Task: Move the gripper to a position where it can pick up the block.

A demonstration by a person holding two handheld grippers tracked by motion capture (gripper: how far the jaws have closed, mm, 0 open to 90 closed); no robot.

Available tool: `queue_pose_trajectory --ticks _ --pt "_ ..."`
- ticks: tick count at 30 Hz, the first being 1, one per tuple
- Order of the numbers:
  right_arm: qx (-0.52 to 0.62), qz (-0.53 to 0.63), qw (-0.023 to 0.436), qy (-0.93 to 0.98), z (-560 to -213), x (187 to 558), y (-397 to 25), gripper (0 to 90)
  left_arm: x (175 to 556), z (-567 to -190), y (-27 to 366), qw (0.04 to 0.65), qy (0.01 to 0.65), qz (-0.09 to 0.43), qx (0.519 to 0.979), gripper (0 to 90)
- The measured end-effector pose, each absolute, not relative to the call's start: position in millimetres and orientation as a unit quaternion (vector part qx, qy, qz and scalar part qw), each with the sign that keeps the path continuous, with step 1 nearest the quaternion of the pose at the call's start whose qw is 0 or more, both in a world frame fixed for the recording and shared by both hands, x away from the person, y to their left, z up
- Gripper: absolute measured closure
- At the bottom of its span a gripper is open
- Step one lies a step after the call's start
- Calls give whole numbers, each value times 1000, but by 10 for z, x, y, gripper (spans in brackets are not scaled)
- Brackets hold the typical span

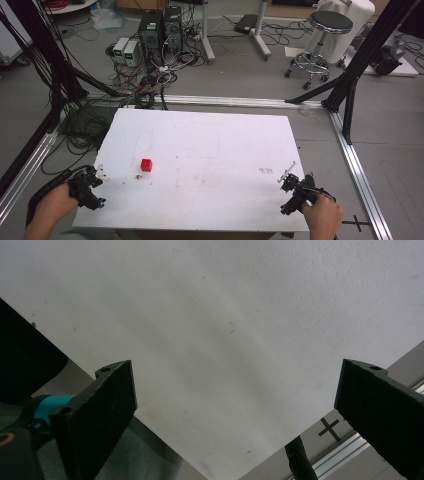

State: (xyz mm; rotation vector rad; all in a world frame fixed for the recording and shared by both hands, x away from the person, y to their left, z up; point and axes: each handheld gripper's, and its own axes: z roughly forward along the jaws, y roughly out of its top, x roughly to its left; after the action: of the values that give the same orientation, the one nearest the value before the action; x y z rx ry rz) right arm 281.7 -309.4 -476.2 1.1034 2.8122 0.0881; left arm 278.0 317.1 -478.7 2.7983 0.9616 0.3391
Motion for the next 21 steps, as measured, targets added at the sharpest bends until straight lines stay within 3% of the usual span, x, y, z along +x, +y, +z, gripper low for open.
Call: queue_pose_trajectory --ticks 21 --pt "364 37 61 928 -4737 2806 -3095 25 2776 -4772 3166 85 322 116 936 217"
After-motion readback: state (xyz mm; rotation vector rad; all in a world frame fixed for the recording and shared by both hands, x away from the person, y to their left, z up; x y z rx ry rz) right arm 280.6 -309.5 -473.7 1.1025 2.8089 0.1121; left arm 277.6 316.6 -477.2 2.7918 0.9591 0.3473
